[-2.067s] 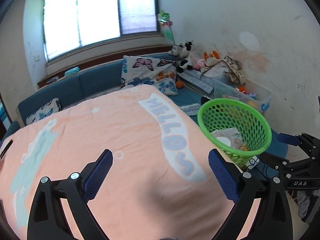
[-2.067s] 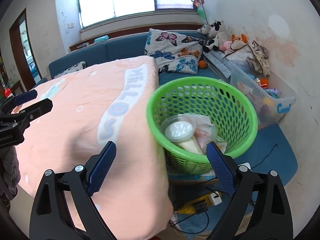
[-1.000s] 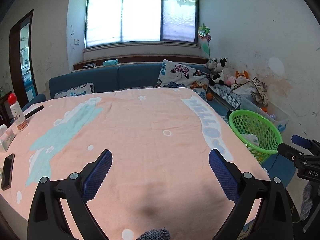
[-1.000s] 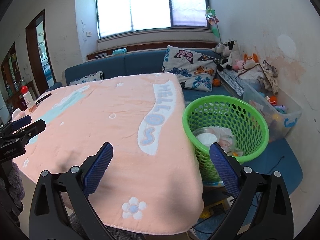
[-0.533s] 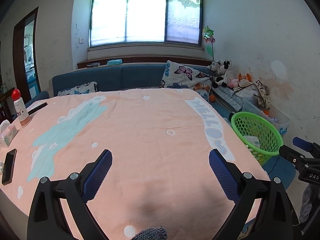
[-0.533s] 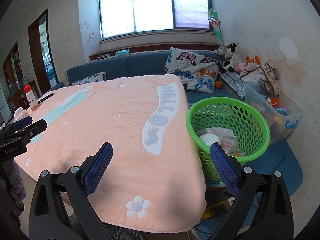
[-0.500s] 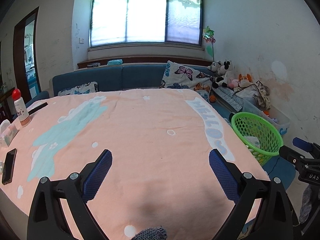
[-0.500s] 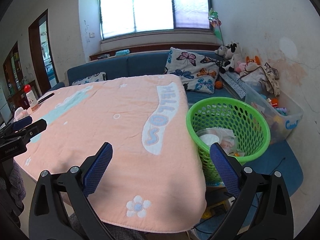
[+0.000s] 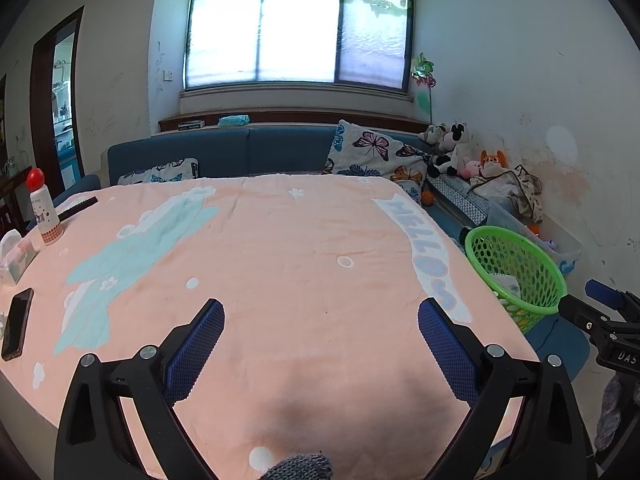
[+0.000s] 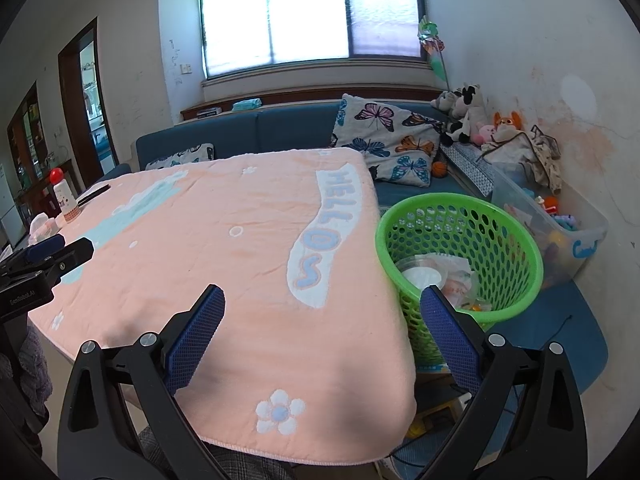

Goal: Collect trash

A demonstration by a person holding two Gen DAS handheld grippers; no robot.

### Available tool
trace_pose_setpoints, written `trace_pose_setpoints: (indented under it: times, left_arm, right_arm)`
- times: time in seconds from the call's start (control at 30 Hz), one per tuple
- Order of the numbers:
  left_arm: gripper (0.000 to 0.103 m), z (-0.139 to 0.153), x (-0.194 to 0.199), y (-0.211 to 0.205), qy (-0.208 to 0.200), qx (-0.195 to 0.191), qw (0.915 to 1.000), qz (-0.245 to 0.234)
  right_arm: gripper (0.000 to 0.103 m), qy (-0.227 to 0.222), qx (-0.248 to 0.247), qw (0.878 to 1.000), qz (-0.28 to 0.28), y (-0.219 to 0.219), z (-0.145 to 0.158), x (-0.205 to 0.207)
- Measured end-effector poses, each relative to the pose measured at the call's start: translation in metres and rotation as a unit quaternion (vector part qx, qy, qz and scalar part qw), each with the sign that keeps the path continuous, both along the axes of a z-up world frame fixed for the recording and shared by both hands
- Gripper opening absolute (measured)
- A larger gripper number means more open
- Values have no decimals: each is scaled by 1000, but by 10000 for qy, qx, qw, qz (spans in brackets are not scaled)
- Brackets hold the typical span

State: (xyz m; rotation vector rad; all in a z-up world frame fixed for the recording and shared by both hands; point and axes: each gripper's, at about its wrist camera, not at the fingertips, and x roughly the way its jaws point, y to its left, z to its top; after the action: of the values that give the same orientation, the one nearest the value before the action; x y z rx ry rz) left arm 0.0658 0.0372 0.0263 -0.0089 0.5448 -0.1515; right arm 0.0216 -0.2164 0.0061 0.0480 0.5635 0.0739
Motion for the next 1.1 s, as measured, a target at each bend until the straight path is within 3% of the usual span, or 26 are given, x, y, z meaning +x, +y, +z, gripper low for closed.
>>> trace_pose_setpoints:
  times: [1.1]
  left_arm:
    - [94, 7, -4, -1, -131, 43, 9999, -24]
  right_arm:
    - [98, -45, 47, 10000, 43, -2, 2, 1]
